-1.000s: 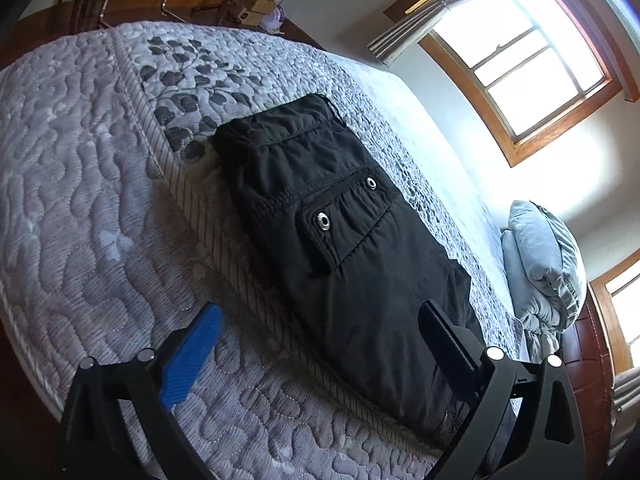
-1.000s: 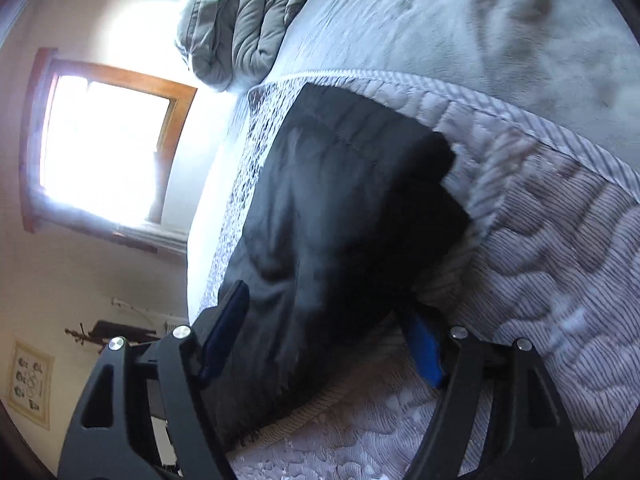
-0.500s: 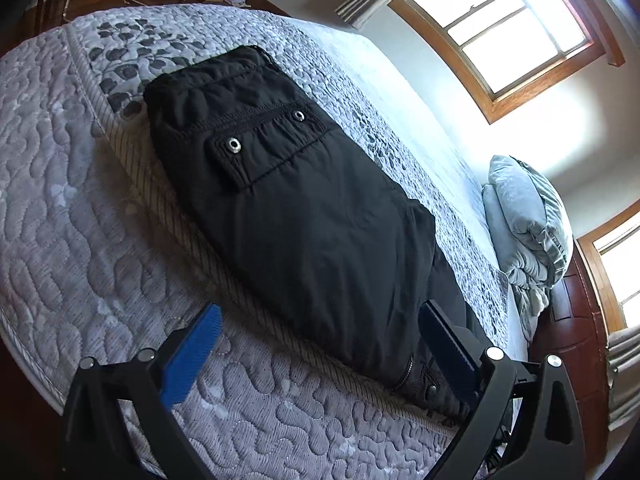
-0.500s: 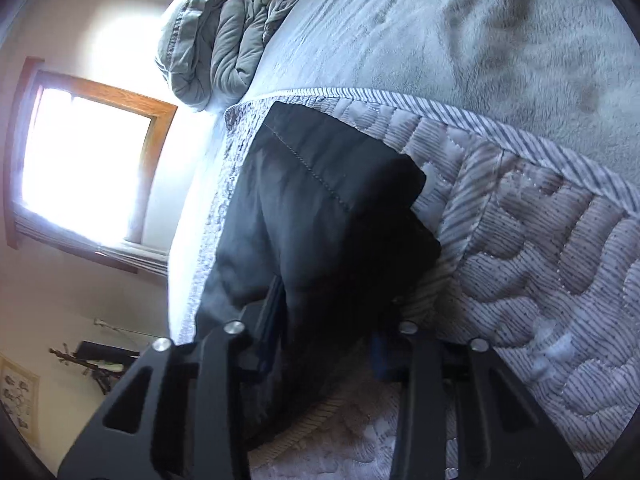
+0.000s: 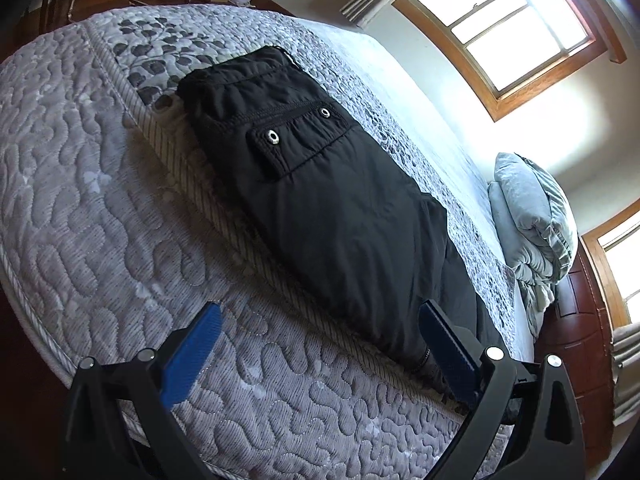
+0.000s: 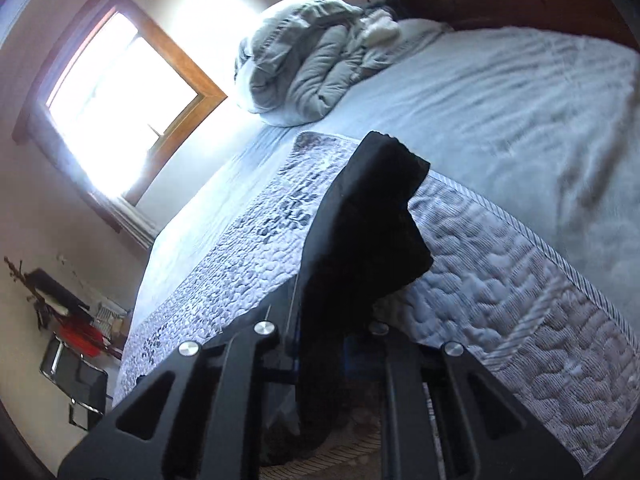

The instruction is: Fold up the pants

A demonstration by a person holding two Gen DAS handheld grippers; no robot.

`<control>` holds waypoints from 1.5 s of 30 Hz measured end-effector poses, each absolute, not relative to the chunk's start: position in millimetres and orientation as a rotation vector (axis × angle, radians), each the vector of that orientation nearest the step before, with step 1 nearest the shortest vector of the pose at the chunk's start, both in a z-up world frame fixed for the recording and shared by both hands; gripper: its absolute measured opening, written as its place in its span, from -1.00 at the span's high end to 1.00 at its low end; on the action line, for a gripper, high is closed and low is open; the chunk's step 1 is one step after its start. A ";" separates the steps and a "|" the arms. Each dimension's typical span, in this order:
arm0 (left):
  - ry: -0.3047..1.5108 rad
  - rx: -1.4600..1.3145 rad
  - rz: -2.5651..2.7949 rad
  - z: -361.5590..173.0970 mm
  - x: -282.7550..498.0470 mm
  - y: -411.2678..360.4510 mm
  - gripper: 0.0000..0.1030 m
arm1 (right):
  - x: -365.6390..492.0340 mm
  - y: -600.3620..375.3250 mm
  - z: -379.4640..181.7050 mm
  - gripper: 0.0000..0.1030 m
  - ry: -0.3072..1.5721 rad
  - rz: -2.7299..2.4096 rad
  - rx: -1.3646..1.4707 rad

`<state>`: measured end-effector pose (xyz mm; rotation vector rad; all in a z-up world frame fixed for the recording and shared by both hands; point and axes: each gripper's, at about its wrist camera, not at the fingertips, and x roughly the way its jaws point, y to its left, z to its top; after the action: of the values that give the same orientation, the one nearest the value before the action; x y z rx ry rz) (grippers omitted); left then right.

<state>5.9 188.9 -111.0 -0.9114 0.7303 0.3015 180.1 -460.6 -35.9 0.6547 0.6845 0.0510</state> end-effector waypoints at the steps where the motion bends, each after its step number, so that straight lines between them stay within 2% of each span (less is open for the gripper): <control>1: 0.730 -0.917 0.300 -111.3 4.1 189.2 -0.93 | 183.6 -447.9 -25.4 0.75 0.677 0.068 0.611; 7: 0.718 -0.941 0.287 -110.7 -5.9 190.7 -0.93 | 199.4 -359.9 20.1 0.70 0.660 0.202 0.377; 12: 0.714 -0.968 0.283 -112.9 -14.8 194.5 -0.93 | 195.3 -290.0 26.7 0.70 0.686 0.320 0.243; 27: 0.705 -1.013 0.286 -120.5 -39.2 208.3 -0.93 | 173.3 -159.2 -42.1 0.70 0.882 0.476 -0.007; 38: 0.715 -1.031 0.288 -128.6 -45.2 210.1 -0.93 | 148.4 -116.3 -65.1 0.70 0.893 0.523 -0.182; 43: 0.725 -1.035 0.287 -130.5 -41.7 205.4 -0.93 | 141.7 -107.5 -79.9 0.55 0.902 0.538 -0.260; 45: 0.727 -1.040 0.286 -131.6 -41.0 205.1 -0.93 | 141.0 -109.0 -81.9 0.35 0.913 0.561 -0.235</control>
<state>-41.0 205.1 -131.6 -1.0404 0.7269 0.2863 141.0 -109.0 -81.9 -0.2345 0.9127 0.5612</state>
